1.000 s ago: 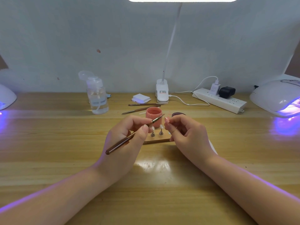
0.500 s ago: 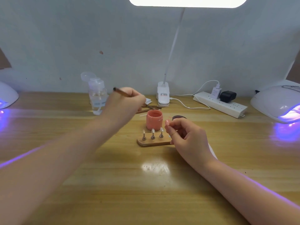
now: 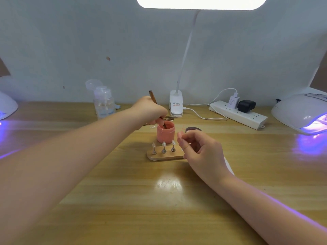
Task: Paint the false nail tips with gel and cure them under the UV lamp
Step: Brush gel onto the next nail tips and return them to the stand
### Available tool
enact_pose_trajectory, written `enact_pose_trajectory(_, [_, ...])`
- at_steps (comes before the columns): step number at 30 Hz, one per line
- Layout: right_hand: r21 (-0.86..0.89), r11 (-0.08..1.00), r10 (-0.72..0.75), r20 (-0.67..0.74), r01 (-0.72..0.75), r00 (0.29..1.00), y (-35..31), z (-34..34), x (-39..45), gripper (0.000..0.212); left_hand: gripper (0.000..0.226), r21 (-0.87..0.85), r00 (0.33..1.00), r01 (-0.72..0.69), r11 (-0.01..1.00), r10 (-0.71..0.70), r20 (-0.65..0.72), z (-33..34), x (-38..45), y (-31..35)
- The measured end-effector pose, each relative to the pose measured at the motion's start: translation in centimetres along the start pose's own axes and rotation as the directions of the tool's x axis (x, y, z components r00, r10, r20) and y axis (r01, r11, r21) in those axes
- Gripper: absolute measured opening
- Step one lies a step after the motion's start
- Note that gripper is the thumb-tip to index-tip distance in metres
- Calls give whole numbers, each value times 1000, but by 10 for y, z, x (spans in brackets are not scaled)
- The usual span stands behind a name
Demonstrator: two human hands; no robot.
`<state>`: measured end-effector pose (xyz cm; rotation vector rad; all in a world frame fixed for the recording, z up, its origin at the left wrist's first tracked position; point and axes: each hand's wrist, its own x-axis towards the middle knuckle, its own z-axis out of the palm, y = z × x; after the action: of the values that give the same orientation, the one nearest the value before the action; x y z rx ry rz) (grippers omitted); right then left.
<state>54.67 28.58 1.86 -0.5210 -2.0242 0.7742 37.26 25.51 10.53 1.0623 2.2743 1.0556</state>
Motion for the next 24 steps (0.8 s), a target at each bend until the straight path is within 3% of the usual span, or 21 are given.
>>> enact_pose_trajectory(4, [-20,1000,-4,-17,4,1000,-1,1,0,5,7,-220,994,53,974,-73,-83,-14,3,-12])
enact_pose_trajectory(8, [-31,1000,-3,-5,3,1000,-1,0,-1,6,7,-448,980,172,877,-198,-12,-23,-1,-32])
enact_pose_trajectory(13, [-42,999,-8,-3,7,1000,-3,0,0,7,13,-524,960,249,814,-279,22,-28,-5,-52])
enact_pose_trajectory(21, [-44,999,-10,-4,10,1000,-3,-1,1,8,14,-601,968,224,767,-248,43,-24,-11,-55])
enact_pose_trajectory(24, [-50,999,-19,-2,19,1000,-3,0,0,8,11,-630,964,203,749,-267,-7,-23,-15,-59])
